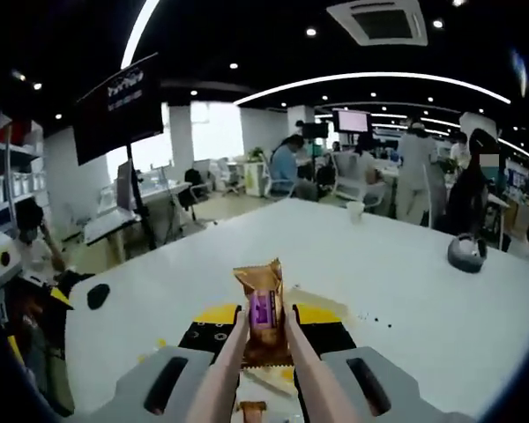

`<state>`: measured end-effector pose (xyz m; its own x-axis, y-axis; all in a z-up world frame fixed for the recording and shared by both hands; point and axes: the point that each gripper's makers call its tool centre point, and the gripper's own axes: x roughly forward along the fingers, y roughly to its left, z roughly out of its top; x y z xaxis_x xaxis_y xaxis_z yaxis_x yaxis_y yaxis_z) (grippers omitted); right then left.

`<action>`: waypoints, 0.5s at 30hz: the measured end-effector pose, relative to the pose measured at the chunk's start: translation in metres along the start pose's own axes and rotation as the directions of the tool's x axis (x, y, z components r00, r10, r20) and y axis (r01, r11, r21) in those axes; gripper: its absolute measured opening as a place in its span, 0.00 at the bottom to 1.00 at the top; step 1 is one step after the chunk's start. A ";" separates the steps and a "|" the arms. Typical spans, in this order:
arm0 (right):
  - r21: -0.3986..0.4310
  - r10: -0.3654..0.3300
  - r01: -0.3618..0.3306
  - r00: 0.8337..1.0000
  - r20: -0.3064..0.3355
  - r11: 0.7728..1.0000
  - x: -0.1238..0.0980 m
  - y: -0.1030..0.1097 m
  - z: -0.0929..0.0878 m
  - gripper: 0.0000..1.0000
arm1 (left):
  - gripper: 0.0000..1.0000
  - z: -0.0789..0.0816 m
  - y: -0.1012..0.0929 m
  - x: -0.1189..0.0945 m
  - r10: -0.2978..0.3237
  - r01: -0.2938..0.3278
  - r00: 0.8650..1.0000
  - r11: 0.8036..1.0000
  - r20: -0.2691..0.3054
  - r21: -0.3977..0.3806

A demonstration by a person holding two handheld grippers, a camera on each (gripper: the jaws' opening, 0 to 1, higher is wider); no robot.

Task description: Place the target food into the container with the food tongs after gripping and lifting it, then release it inside without dropping or visibly crushing the food.

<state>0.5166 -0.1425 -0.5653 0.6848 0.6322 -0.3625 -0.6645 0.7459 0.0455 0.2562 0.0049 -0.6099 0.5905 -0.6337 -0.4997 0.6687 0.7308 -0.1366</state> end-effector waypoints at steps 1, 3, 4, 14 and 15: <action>-0.003 0.003 -0.003 1.000 -0.008 1.000 0.006 -0.002 0.000 0.21 | 0.99 -0.002 0.002 0.001 0.005 -0.005 1.000 1.000 -0.002 -0.006; -0.015 0.014 -0.015 0.999 -0.029 1.000 0.026 -0.008 0.000 0.21 | 0.99 -0.004 0.007 0.004 0.017 -0.017 1.000 1.000 0.001 -0.024; -0.021 0.017 -0.018 0.999 -0.034 1.000 0.031 -0.009 0.000 0.21 | 0.99 -0.006 0.009 0.005 0.022 -0.022 1.000 0.999 0.001 -0.035; -0.050 0.000 -0.004 0.997 -0.082 0.999 0.076 -0.020 -0.001 0.21 | 0.99 -0.020 0.034 -0.003 0.041 -0.042 0.999 0.997 -0.019 -0.066; -0.047 -0.003 -0.001 0.996 -0.086 0.999 0.077 -0.021 -0.002 0.21 | 0.99 -0.019 0.036 -0.005 0.043 -0.044 0.999 0.997 -0.017 -0.067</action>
<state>0.5826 -0.1095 -0.5960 0.6587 0.6093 -0.4414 -0.6784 0.7347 0.0018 0.2686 0.0387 -0.6288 0.6108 -0.5974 -0.5197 0.6102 0.7734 -0.1718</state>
